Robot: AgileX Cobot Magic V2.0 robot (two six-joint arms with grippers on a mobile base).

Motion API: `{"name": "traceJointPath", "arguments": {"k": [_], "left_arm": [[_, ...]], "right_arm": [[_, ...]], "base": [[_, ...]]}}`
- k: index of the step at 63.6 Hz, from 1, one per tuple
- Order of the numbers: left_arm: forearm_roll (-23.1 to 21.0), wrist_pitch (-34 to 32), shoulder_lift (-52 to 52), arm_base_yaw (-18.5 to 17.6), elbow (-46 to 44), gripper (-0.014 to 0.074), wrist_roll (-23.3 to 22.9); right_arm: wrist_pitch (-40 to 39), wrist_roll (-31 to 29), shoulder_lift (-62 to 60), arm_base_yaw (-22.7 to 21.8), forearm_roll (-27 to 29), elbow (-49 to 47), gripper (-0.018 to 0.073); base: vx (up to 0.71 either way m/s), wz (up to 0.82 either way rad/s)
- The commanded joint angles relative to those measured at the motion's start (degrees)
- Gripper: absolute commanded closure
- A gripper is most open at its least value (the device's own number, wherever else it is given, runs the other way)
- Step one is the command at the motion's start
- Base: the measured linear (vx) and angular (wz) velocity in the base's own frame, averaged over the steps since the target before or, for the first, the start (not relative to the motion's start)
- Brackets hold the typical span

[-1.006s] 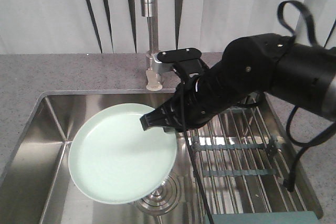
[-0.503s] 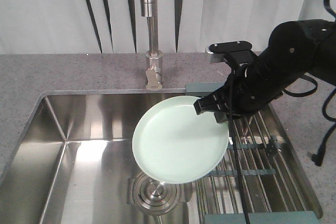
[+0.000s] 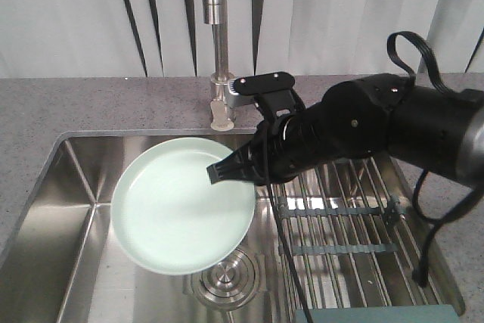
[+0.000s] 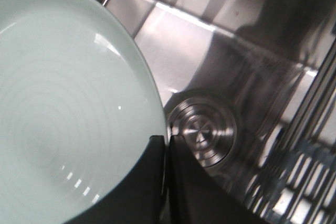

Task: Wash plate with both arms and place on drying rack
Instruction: 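Move the plate over the drying rack and lower it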

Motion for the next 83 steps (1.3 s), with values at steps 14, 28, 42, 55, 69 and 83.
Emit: {"name": "traceJointPath", "arguments": {"k": [14, 28, 42, 55, 69, 83], "left_arm": [[-2.0, -3.0, 0.4, 0.2, -1.4, 0.0603, -0.5], [-2.0, -3.0, 0.4, 0.2, -1.4, 0.0603, -0.5], [-2.0, -3.0, 0.4, 0.2, -1.4, 0.0603, -0.5], [-2.0, -3.0, 0.4, 0.2, -1.4, 0.0603, -0.5], [-2.0, -3.0, 0.4, 0.2, -1.4, 0.0603, -0.5], [-2.0, -3.0, 0.4, 0.2, -1.4, 0.0603, -0.5]], "right_arm": [[11.7, 7.3, -4.8, -9.6, -27.6, -10.2, 0.0561], [23.6, 11.1, -11.8, -13.0, -46.4, -11.4, 0.0561], [18.5, 10.7, -10.5, -16.8, -47.1, -11.4, 0.0561], [15.8, 9.7, -3.6, -17.2, -45.6, -11.4, 0.0561], [14.2, 9.3, 3.1, -17.2, -41.2, -11.4, 0.0561], [12.5, 6.8, 6.6, -17.2, -38.9, -11.4, 0.0561]], "base": [[0.00, 0.00], [0.00, 0.00], [0.00, 0.00], [0.00, 0.00], [0.00, 0.00], [0.00, 0.00]]}}
